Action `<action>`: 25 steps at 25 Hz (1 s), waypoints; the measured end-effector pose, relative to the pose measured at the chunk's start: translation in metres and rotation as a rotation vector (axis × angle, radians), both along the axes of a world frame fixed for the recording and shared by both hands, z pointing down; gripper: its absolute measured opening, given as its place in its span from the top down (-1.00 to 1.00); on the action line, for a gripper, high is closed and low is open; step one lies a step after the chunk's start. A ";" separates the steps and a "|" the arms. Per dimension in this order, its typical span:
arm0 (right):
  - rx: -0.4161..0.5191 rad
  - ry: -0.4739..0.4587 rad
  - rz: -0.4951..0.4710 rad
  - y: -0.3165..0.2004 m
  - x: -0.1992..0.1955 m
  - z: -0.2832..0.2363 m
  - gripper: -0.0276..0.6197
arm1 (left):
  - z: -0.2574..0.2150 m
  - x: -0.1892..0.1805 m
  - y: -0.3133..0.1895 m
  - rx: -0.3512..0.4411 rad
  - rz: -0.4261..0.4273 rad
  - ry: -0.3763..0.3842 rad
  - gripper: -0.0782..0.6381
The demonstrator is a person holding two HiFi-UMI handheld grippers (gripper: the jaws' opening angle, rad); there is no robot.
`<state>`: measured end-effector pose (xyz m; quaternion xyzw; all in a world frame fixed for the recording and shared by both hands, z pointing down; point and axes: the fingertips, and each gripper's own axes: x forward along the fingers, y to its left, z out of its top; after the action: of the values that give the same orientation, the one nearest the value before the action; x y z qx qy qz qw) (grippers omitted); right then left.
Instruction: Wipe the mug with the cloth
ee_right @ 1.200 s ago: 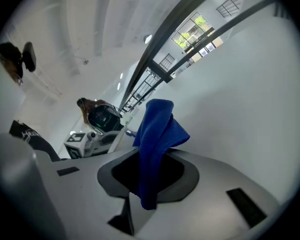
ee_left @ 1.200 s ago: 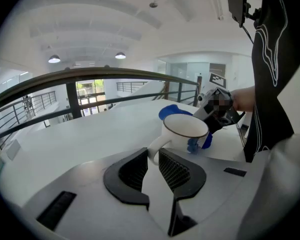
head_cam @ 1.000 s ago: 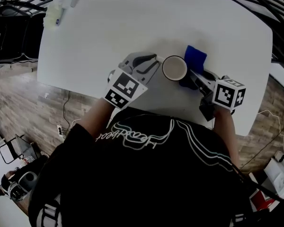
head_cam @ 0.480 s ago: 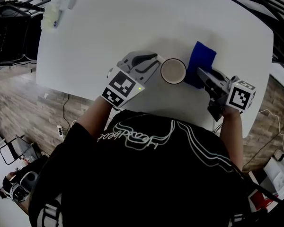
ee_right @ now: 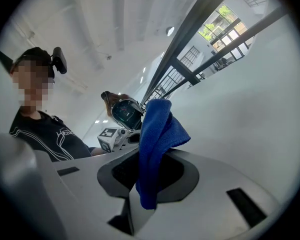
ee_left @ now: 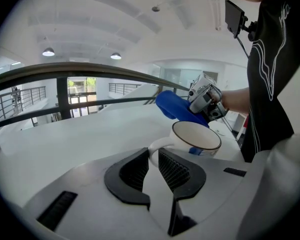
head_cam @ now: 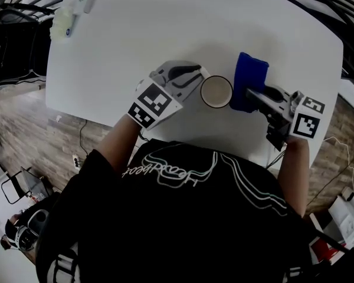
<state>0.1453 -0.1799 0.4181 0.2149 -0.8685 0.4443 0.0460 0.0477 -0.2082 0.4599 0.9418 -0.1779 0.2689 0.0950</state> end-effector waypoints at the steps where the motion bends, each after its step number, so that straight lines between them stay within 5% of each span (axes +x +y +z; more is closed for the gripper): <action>1: 0.002 0.007 -0.015 0.000 -0.002 0.001 0.72 | 0.000 0.001 -0.001 0.000 0.004 0.000 0.59; 14: 0.067 0.214 -0.215 -0.019 -0.024 0.014 0.72 | 0.000 0.006 -0.005 -0.013 0.051 -0.001 0.59; 25: 0.017 0.399 -0.294 -0.038 -0.043 0.053 0.72 | 0.002 0.007 -0.007 -0.026 0.043 0.007 0.59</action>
<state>0.1022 -0.2175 0.4709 0.1701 -0.8679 0.3741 0.2790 0.0550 -0.2150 0.4617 0.9451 -0.1537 0.2698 0.1018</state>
